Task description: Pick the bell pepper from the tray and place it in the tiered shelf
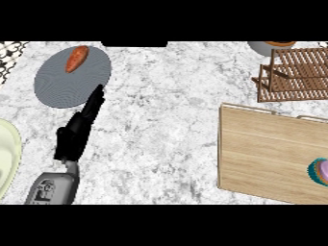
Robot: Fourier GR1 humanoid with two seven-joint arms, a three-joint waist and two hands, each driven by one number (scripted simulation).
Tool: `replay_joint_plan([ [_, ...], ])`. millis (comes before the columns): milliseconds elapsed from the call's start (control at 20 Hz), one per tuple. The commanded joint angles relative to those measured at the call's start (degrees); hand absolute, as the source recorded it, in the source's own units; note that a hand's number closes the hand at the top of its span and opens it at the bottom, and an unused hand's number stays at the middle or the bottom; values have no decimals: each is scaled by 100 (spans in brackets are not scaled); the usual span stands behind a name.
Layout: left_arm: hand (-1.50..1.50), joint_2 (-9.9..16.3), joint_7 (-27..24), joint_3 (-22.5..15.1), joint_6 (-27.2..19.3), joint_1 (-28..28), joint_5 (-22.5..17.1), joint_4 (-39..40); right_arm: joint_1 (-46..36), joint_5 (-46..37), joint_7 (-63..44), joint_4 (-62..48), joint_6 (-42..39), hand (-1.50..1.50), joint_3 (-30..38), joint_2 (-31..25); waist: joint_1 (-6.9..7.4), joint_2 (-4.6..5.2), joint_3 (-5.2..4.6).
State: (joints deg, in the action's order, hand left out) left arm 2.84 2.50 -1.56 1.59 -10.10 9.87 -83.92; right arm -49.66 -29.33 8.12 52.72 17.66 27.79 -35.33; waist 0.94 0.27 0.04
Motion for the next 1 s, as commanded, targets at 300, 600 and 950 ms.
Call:
replay_joint_plan([
  [300, 0, -62, -268, -34, -73, -17, 89, 170, -293, -913, -503, -1442, 1206, -150, -225, -498, 2, 16, -8],
  [600, 0, 76, -503, 180, -5, -162, 26, 562, -532, -608, -504, -1893, 1023, -150, -83, -732, -22, 2, -4],
  [950, 0, 92, -462, 148, 114, 91, -56, 379, -518, 336, -118, -1663, 594, -150, 356, -564, -40, -11, -4],
])
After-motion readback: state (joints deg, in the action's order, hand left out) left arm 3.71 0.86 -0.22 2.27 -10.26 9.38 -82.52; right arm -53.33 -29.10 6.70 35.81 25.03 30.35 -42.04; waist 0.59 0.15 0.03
